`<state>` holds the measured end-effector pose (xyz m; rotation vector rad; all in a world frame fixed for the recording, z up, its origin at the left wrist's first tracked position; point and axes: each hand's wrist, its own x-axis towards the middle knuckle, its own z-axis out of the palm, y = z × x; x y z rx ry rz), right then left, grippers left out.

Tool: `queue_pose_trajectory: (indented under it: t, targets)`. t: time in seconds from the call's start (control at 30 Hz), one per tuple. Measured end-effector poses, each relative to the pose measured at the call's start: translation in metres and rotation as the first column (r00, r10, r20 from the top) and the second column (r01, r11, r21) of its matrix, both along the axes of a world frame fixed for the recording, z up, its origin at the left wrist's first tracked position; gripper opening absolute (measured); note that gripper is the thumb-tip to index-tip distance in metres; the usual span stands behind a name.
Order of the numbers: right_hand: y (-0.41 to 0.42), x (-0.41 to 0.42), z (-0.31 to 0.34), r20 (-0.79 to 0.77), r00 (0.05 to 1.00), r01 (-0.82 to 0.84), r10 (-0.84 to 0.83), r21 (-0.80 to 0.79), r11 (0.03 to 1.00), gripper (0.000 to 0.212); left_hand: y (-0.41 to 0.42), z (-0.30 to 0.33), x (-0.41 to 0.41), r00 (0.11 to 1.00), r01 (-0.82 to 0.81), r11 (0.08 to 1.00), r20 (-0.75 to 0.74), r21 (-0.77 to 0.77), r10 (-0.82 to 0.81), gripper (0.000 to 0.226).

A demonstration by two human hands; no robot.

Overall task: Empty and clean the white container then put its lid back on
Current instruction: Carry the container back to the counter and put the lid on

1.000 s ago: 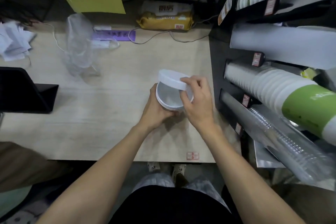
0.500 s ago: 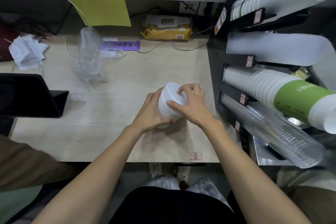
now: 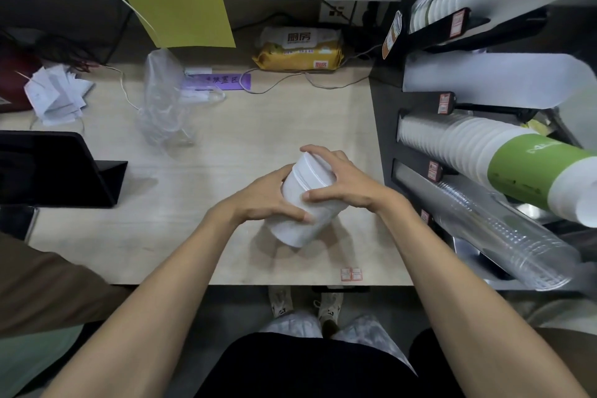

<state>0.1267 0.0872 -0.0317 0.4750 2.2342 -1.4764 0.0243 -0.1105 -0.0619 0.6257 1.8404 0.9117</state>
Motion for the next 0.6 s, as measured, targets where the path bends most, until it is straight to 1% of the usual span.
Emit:
queue_pose_trajectory:
  t: [0.1,0.2,0.27,0.33,0.37,0.4,0.47,0.53,0.6]
  targets:
    - [-0.003,-0.003,-0.001,-0.012,0.997,0.078,-0.077,0.041,0.996,0.085,0.010,0.005,0.004,0.979,-0.005,1.000,-0.204,0.029,0.010,0.095]
    - [-0.007,-0.005,-0.006,0.023,0.987,0.160,-0.161,0.021,0.987,0.082,0.011,0.005,0.009,0.939,0.028,0.998,-0.341,-0.049,-0.043,0.097]
    - [-0.011,-0.007,-0.010,0.080,0.962,0.261,-0.259,-0.015,0.965,0.080,0.010,0.004,0.015,0.879,0.017,0.989,-0.469,-0.149,-0.086,0.106]
    - [-0.016,-0.010,-0.013,0.194,0.907,0.394,-0.375,-0.070,0.917,0.082,0.012,0.001,0.023,0.786,0.004,0.972,-0.600,-0.233,-0.147,0.116]
    - [-0.018,-0.011,-0.014,0.265,0.871,0.449,-0.414,-0.086,0.889,0.085,0.014,-0.002,0.028,0.745,0.002,0.967,-0.645,-0.256,-0.172,0.118]
    - [-0.018,-0.012,-0.014,0.330,0.840,0.482,-0.431,-0.089,0.872,0.088,0.016,-0.004,0.033,0.712,0.000,0.962,-0.675,-0.272,-0.191,0.118]
    - [-0.016,-0.013,-0.013,0.413,0.804,0.497,-0.427,-0.075,0.864,0.090,0.017,-0.010,0.043,0.685,-0.013,0.957,-0.700,-0.289,-0.202,0.117]
    - [-0.014,-0.014,-0.013,0.424,0.803,0.493,-0.419,-0.078,0.867,0.090,0.018,-0.013,0.049,0.691,-0.042,0.960,-0.703,-0.276,-0.172,0.118]
    - [-0.013,-0.014,-0.014,0.390,0.820,0.489,-0.419,-0.099,0.866,0.089,0.019,-0.010,0.048,0.720,-0.059,0.968,-0.682,-0.245,-0.129,0.119]
